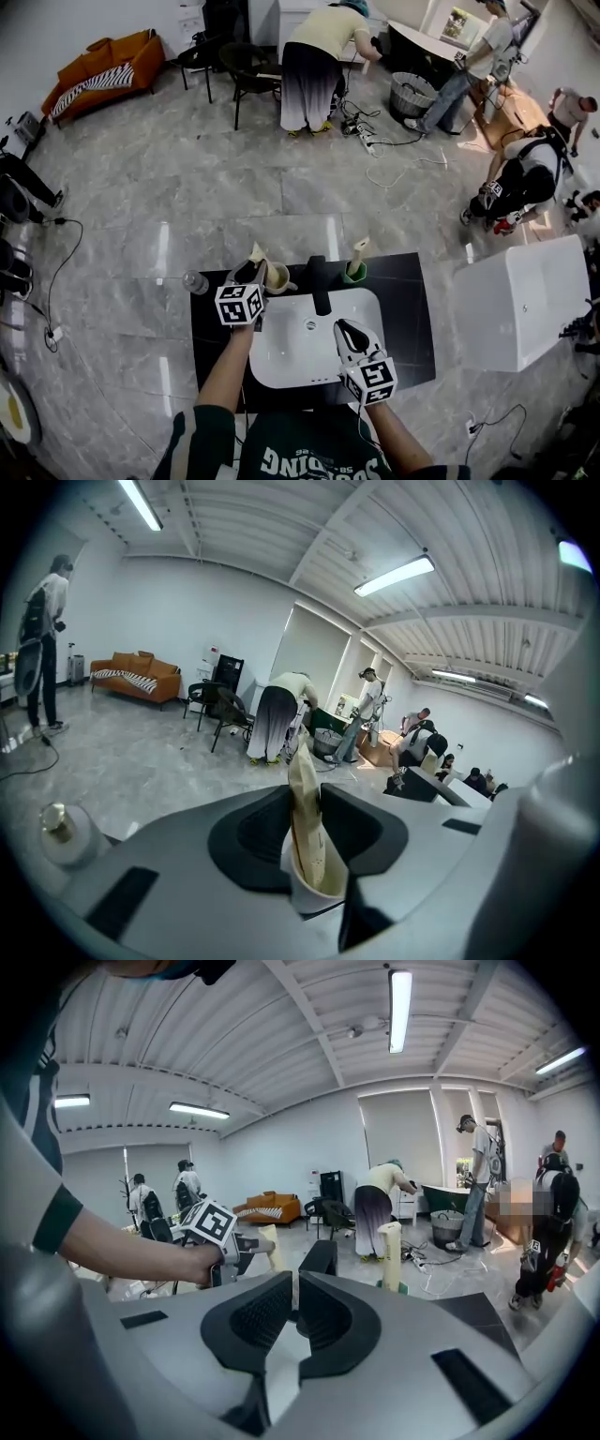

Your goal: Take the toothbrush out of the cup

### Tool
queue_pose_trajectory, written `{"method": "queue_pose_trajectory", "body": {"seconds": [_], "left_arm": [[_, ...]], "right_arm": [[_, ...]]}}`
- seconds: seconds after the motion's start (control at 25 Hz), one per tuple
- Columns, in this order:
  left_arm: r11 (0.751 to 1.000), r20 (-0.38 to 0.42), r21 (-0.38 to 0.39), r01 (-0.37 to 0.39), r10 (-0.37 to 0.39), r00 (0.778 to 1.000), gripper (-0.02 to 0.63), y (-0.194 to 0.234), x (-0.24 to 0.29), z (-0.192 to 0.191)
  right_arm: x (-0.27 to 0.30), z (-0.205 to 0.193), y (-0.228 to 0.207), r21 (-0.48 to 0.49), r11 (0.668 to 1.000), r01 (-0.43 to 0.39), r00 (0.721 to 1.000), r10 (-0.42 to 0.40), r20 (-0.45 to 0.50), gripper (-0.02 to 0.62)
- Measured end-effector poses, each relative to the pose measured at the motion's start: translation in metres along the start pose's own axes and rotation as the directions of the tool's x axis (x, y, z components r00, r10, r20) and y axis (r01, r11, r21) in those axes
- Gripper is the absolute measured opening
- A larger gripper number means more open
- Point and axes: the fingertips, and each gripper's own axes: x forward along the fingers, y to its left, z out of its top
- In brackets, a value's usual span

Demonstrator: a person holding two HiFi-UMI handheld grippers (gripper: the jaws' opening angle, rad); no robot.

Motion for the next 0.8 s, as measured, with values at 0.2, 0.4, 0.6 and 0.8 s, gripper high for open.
{"method": "queue_pose_trajectory", "body": {"seconds": [0.2,0.4,0.6,0.8], "left_arm": [[1.0,0.017,0.006,0.025,-0.025,1.0,0.067,-0.007,-0.002,0.002],[0.998,0.062,0.027,0.055,-0.057,0.996,0.057,-0.016,-0.016,0.022],[0.993,0.105,0.083,0.079,-0.088,0.991,0.052,-0.03,-0.032,0.046],[0.984,0.163,0.153,0.095,-0.119,0.979,0.051,-0.042,-0.054,0.068]], "right_arm": [[-0.003,-0.005,-0.005,0.0,1.0,0.014,1.0,-0.014,-0.005,0.041],[-0.006,-0.002,-0.002,0.006,1.0,0.016,1.0,-0.016,0.003,0.042],[-0.012,0.003,0.0,0.007,1.0,0.023,1.0,-0.023,0.019,0.041],[-0.016,0.008,0.004,-0.003,1.0,0.023,0.999,-0.023,0.037,0.042]]}}
